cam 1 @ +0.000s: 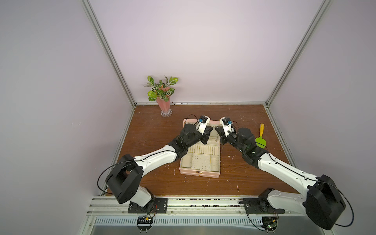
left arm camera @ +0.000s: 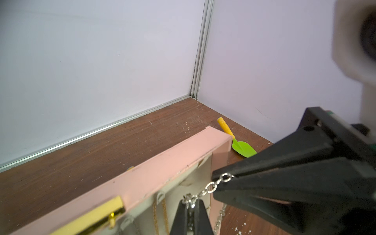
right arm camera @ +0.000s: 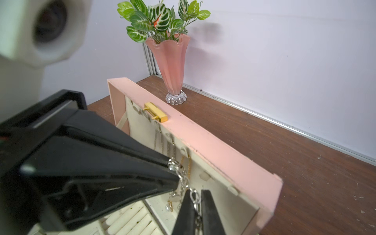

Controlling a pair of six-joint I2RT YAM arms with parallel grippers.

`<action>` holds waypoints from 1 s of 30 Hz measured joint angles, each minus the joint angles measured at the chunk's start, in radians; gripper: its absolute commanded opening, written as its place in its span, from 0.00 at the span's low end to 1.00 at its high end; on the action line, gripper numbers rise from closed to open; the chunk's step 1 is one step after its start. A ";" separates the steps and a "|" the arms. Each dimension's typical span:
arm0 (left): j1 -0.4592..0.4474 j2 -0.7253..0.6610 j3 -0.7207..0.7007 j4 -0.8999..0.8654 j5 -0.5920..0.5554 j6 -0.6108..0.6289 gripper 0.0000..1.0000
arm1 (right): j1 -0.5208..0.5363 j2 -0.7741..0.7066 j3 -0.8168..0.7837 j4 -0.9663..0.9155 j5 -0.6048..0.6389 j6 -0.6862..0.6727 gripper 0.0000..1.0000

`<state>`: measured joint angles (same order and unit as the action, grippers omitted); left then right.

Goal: Put jewelry chain into jewelry box
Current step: Hang the necklace on the jewelry box clasp.

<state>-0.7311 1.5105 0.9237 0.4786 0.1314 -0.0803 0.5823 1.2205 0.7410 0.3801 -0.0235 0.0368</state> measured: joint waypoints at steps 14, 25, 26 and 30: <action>0.001 0.014 0.036 -0.024 0.008 0.022 0.01 | 0.000 0.019 0.005 0.016 0.015 0.009 0.05; 0.002 0.014 0.113 -0.150 0.098 0.087 0.01 | 0.000 0.000 -0.062 0.059 0.002 -0.003 0.19; 0.002 0.014 0.122 -0.167 0.110 0.092 0.01 | 0.000 -0.005 -0.078 0.068 -0.003 -0.005 0.21; 0.003 0.014 0.158 -0.230 0.158 0.116 0.01 | 0.000 -0.014 -0.127 0.102 -0.023 -0.021 0.26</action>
<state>-0.7284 1.5242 1.0817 0.2485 0.2890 0.0360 0.5823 1.2064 0.6136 0.4820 -0.0467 0.0162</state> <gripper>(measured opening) 0.076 0.238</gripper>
